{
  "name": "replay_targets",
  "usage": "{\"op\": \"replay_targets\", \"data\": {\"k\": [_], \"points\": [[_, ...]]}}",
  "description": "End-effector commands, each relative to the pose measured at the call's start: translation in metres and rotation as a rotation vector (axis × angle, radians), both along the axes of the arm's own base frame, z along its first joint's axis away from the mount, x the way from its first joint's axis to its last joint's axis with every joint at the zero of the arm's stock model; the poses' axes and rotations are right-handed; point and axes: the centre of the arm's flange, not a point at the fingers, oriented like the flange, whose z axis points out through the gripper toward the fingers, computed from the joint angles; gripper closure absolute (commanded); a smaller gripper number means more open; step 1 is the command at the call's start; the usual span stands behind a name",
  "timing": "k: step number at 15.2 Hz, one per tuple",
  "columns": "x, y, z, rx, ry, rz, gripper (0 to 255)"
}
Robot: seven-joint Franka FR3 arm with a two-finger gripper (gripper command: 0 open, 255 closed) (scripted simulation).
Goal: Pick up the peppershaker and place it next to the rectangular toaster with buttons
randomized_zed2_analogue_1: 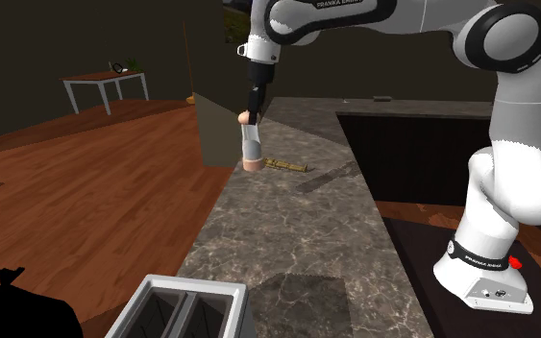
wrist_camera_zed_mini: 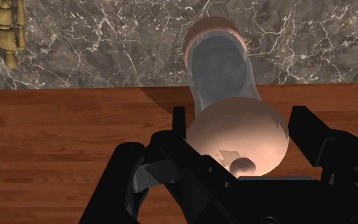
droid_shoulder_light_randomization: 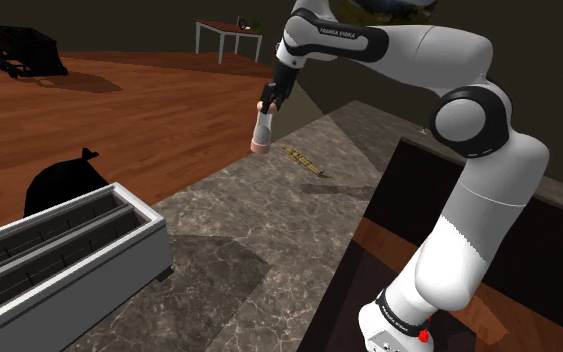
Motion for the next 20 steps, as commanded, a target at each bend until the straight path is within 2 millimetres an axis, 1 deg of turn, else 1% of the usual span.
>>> {"op": "replay_targets", "data": {"k": [1,17,18,20], "points": [[0.0,0.0,0.012,0.0,0.0,0.0,255],[0.0,0.0,0.096,0.0,0.0,0.0,255],[0.0,0.0,0.098,0.0,0.0,0.0,255],[-0.013,0.023,0.098,0.0,0.0,0.0,255]]}}
